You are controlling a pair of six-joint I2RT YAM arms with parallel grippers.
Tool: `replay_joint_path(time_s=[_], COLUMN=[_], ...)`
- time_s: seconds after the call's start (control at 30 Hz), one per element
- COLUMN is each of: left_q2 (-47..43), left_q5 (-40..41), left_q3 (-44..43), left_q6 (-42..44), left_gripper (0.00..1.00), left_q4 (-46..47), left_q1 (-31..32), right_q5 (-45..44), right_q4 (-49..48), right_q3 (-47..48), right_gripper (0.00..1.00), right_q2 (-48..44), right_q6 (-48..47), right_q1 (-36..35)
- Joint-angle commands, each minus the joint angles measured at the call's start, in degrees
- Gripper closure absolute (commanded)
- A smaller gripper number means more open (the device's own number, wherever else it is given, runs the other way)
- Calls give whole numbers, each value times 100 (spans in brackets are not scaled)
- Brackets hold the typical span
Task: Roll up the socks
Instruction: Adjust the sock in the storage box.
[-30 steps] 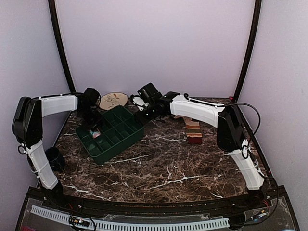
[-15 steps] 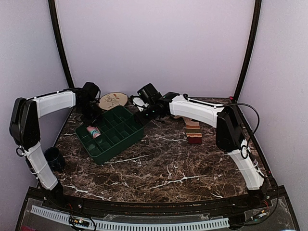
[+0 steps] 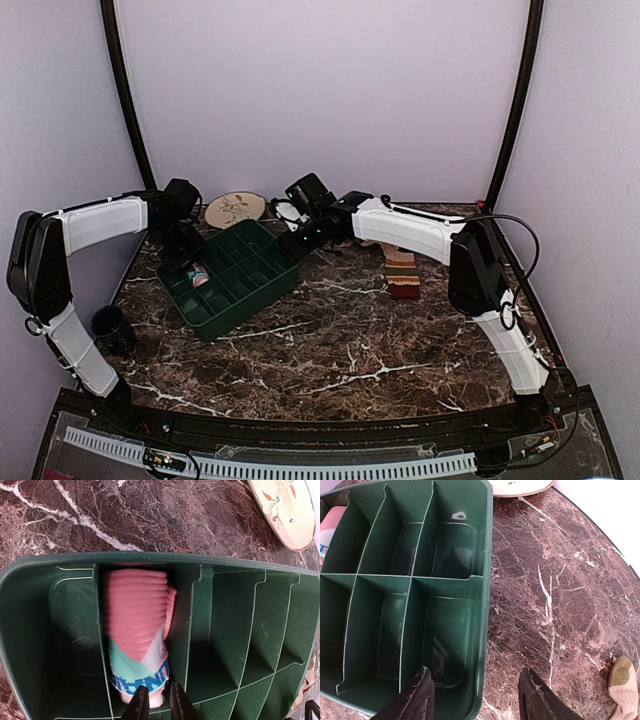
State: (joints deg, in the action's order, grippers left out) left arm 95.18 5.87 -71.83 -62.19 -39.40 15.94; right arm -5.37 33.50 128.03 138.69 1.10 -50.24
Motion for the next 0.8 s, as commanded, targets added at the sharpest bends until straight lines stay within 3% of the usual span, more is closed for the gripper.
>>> replay_joint_path(time_s=[0.0, 0.77], left_q2=[-72, 379], left_q5=[54, -199], left_q3=[118, 458], left_q6=[-60, -66], left_gripper=[81, 81], left_q4=[-95, 268], left_q1=[-7, -82], right_q5=[22, 62], right_q4=[-89, -81], right_q3=[62, 21], right_gripper=[44, 44], right_q2=[6, 25], right_q6=[-4, 4], right_q1=[14, 57])
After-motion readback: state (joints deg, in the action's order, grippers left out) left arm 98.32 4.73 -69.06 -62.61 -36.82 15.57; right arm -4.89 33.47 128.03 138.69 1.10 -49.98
